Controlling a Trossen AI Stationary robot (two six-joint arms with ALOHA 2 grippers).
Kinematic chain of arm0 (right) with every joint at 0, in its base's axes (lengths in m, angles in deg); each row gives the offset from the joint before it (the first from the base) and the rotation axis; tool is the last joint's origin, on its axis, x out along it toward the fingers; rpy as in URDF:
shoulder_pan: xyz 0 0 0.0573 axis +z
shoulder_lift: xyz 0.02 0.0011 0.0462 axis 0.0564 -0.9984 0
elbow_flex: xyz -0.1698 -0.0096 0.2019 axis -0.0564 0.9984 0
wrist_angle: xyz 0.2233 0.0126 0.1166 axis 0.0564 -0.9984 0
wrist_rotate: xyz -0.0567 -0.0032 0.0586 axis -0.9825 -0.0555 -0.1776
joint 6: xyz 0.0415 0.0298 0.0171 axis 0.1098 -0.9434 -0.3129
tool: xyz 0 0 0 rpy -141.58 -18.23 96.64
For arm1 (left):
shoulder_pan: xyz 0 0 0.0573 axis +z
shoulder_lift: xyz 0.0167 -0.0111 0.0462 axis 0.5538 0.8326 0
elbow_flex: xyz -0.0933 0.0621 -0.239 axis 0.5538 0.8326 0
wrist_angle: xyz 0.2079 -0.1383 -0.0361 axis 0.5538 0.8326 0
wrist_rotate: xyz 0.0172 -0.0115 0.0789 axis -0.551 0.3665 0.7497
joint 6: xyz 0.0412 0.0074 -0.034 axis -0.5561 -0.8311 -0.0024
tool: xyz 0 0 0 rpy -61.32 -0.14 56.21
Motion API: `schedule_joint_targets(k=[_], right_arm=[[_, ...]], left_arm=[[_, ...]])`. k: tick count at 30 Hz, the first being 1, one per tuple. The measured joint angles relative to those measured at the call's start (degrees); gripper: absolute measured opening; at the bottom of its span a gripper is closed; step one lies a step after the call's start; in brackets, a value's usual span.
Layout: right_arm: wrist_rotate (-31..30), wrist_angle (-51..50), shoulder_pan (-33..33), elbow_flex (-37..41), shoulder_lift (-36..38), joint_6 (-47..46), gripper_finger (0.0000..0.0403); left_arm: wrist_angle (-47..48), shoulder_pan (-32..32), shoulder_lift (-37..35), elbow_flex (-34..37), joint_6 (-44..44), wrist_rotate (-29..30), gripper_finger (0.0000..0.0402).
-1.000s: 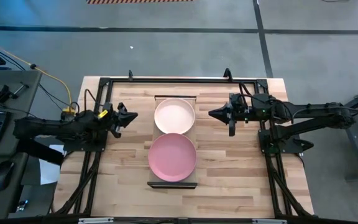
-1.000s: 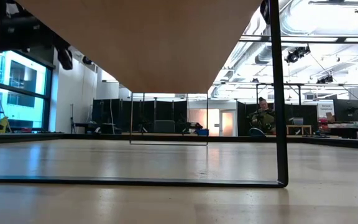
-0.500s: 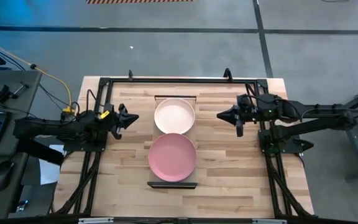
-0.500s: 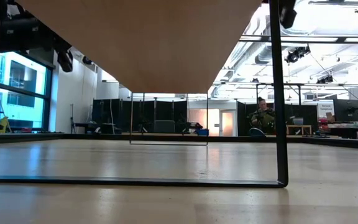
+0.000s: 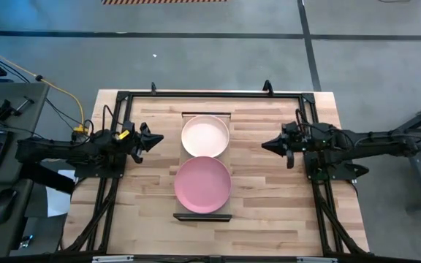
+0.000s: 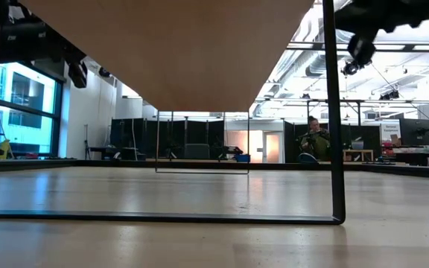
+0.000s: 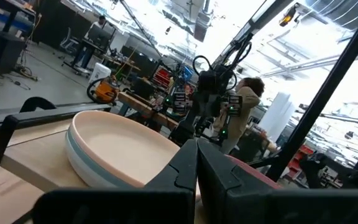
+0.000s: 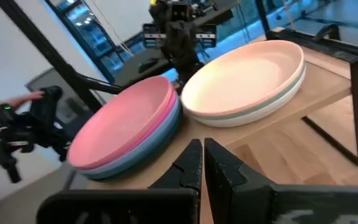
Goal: Place and stack plates onto a shelf
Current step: Return to Home Position
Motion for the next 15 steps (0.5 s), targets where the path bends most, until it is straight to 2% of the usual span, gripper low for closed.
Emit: schedule_joint_targets(k=[3, 9, 15], right_arm=[[0.61, -0.09, -0.02, 2.75, 5.18, -0.67, 0.0], [-2.61, 0.12, -0.11, 5.93, 15.46, -0.44, 0.0], [-2.62, 0.07, -0.11, 6.59, 19.44, 2.75, 0.0]], left_arm=[[0.97, 0.0, -1.36, 0.0, 0.01, 0.0, 0.0001], [5.87, 0.0, -8.27, -0.02, 0.0, 0.0, 0.0001], [12.53, 0.0, -16.21, -0.07, 0.0, 0.02, 0.0001]])
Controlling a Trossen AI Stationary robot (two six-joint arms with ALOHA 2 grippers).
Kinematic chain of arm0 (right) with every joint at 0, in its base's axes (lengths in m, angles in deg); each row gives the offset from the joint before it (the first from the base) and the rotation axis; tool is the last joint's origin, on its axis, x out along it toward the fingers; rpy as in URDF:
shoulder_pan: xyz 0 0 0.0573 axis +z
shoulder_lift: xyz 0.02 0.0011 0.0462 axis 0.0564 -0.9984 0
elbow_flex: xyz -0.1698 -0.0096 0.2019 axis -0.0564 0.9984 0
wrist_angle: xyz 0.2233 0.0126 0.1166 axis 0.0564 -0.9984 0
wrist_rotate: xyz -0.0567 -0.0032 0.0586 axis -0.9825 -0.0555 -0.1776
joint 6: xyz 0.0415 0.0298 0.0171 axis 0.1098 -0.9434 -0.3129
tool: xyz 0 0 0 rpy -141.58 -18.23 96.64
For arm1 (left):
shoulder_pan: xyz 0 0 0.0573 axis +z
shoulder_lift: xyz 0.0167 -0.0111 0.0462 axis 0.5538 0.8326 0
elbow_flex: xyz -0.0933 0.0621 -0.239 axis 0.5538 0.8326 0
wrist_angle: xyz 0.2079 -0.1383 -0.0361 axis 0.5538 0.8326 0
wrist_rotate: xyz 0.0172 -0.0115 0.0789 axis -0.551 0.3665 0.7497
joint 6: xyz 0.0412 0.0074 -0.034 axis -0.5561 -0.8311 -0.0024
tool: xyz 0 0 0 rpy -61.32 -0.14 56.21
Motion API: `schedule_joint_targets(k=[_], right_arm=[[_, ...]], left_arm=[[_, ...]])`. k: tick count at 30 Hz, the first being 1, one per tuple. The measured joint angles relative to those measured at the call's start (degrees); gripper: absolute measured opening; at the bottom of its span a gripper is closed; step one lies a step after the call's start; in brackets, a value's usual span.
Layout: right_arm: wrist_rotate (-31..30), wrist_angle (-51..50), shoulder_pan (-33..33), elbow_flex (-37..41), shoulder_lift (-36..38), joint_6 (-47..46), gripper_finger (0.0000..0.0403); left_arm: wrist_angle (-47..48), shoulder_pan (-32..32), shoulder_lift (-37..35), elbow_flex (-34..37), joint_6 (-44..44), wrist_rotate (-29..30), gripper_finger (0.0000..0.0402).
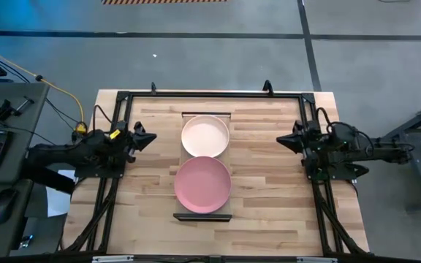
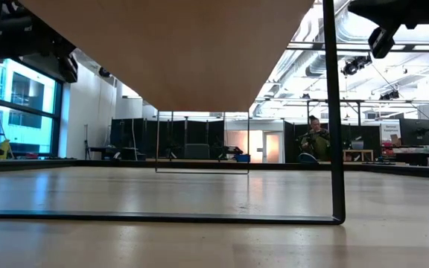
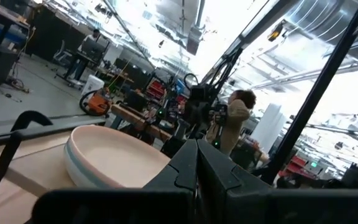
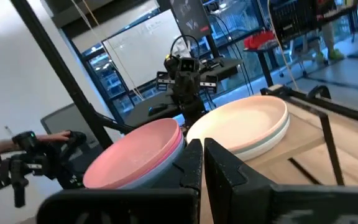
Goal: Place and stack plates onto a shelf
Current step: Return to Home Position
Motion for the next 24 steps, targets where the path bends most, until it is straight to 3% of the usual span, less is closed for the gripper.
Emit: schedule_joint_targets(k=[5, 13, 18, 24], right_arm=[[-0.02, -0.1, 0.0, 0.0, 0.06, 3.46, 0.0], [0.11, 1.18, 0.0, 1.23, 0.07, 4.05, 0.0], [1.13, 9.26, 0.0, 8.82, 0.13, 2.41, 0.0], [3.74, 11.42, 0.0, 14.55, 2.0, -1.96, 0.0]], left_arm=[[8.43, 0.0, -4.81, 0.0, 0.0, 0.0, 0.0001], [20.25, -0.11, -4.63, 0.02, -0.02, 0.0, 0.0001], [20.25, -0.11, -4.63, 0.02, -0.02, -0.37, 0.0001], [20.22, -0.11, -4.5, 0.02, -0.02, -0.39, 0.0001]])
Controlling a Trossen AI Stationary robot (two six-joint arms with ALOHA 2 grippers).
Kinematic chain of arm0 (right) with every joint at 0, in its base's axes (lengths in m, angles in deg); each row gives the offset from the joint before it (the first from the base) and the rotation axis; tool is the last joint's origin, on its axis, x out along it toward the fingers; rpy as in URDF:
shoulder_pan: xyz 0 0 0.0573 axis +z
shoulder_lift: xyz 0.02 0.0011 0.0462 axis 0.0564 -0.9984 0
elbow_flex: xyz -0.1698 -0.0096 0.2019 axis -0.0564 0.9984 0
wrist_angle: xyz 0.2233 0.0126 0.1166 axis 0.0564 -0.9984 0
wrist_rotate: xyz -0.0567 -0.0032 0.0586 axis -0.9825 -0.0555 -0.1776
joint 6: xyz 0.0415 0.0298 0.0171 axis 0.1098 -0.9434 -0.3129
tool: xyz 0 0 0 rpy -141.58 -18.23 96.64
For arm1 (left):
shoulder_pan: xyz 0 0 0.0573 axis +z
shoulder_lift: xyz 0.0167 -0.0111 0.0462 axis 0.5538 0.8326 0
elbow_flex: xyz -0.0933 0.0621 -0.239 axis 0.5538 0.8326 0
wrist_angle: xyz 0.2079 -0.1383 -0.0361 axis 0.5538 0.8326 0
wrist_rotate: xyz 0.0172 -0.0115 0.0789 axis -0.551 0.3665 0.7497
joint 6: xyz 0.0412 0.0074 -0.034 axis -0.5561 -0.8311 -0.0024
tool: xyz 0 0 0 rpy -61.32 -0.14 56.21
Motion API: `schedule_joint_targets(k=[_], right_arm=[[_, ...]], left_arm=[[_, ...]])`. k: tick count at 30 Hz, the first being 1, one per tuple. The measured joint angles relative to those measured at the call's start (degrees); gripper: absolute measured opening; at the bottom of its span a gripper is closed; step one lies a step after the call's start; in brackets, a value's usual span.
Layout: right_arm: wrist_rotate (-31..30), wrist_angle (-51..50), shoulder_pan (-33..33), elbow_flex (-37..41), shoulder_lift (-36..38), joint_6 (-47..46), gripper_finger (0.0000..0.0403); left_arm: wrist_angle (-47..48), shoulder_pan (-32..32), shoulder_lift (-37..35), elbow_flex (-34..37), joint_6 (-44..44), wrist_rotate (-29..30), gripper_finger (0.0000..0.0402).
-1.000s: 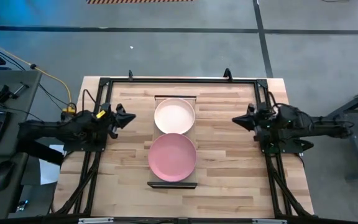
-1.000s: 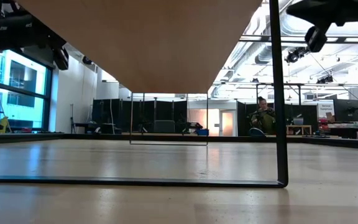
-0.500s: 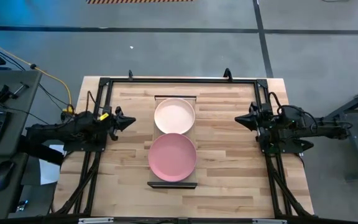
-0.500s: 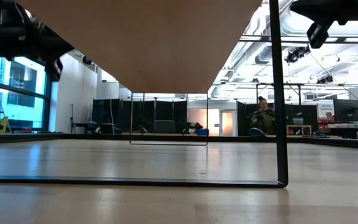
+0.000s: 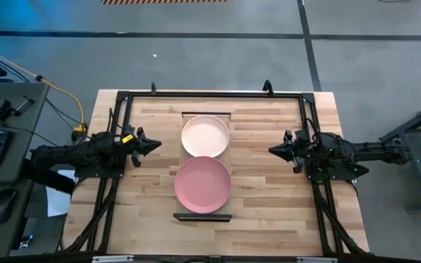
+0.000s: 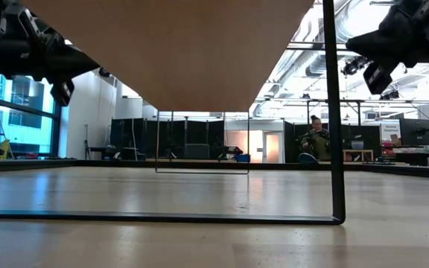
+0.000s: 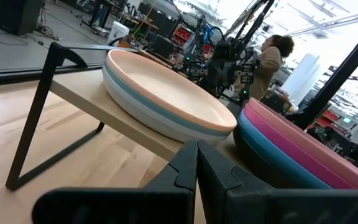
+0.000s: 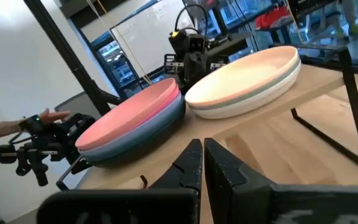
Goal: Place and stack plates onto a shelf
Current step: Return to Home Position
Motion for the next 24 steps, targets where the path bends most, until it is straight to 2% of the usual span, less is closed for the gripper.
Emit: schedule_joint_targets(k=[6, 12, 15, 20, 24], right_arm=[[0.2, -0.89, 0.0, 1.95, 4.74, 3.71, 0.0], [0.2, -9.15, 0.0, 2.07, 11.43, 7.53, 0.0], [0.24, -10.54, 0.0, 2.12, 11.26, 7.9, 0.0], [0.35, -6.08, 0.0, 5.27, 11.45, 7.68, 0.0], [0.34, -6.58, 0.04, 5.69, 11.27, 9.19, 0.0]], left_arm=[[0.01, 0.0, 0.0, 0.0, 0.02, -0.01, 0.0001], [0.0, 0.0, 0.0, 0.0, 0.0, -0.02, 0.0001], [0.02, 0.0, 0.02, 0.0, 0.02, -0.09, 0.0001], [0.0, 0.0, 0.02, 0.0, 0.02, -0.09, 0.0001], [0.02, 0.0, 0.02, 0.0, 0.02, -0.07, 0.0001]])
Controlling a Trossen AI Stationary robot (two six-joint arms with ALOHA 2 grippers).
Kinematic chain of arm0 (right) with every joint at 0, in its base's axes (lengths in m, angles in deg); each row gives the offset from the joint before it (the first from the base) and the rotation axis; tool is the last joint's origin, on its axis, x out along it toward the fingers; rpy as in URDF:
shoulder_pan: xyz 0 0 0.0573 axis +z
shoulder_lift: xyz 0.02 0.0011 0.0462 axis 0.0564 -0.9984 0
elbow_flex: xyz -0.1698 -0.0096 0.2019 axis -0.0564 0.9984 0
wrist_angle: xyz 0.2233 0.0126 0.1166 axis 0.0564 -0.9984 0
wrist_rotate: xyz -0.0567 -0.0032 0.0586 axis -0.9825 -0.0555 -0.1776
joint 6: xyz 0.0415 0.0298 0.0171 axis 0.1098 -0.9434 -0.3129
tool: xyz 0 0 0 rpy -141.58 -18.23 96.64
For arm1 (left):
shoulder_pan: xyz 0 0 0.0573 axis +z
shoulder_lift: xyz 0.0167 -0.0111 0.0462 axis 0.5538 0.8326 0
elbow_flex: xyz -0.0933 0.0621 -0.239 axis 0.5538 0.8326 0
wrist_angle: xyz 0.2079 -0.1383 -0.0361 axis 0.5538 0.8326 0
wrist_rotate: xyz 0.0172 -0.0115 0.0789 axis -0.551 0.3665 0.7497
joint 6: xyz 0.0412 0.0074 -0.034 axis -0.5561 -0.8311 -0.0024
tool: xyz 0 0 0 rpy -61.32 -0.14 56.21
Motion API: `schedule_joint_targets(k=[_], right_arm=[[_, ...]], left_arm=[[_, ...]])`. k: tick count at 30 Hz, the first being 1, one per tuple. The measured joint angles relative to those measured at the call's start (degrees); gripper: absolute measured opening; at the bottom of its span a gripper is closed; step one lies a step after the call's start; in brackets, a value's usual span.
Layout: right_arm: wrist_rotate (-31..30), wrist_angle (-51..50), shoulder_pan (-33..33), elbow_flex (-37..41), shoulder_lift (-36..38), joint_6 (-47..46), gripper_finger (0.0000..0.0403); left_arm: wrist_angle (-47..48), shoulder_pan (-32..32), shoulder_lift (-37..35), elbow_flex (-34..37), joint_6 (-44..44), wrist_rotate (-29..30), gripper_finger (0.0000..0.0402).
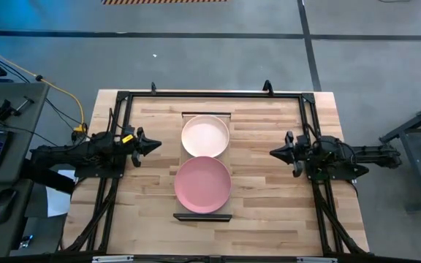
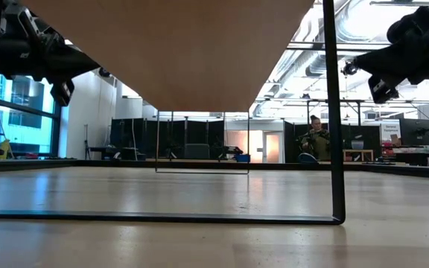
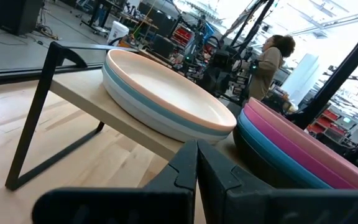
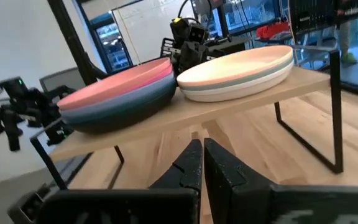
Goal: Place and stack plates onto a shelf
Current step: Return to Home Position
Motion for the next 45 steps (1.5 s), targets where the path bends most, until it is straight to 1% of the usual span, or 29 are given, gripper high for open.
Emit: schedule_joint_targets(k=[4, 6, 16, 21, 45], right_arm=[[-0.38, -0.13, 0.0, 0.0, -0.13, 6.18, 0.0], [-0.38, -0.3, 0.0, 0.0, -0.15, 7.05, 0.0], [-0.44, -0.3, 0.0, 0.02, -0.15, -4.47, 0.0], [-0.45, -0.3, 0.0, 0.02, -0.15, -7.48, 0.0], [-0.58, -0.3, 0.0, 0.04, -0.17, -7.78, 0.0]], left_arm=[[-0.01, 0.0, 0.0, 0.0, 0.0, 0.01, 0.0001], [0.0, 0.0, 0.0, 0.0, 0.0, 0.0, 0.0001], [0.0, 0.0, 0.0, 0.0, 0.0, 0.02, 0.0001], [-0.01, 0.0, 0.0, 0.0, 0.0, 0.02, 0.0001], [-0.1, -0.02, -0.15, 0.0, 0.0, 0.04, 0.0001]])
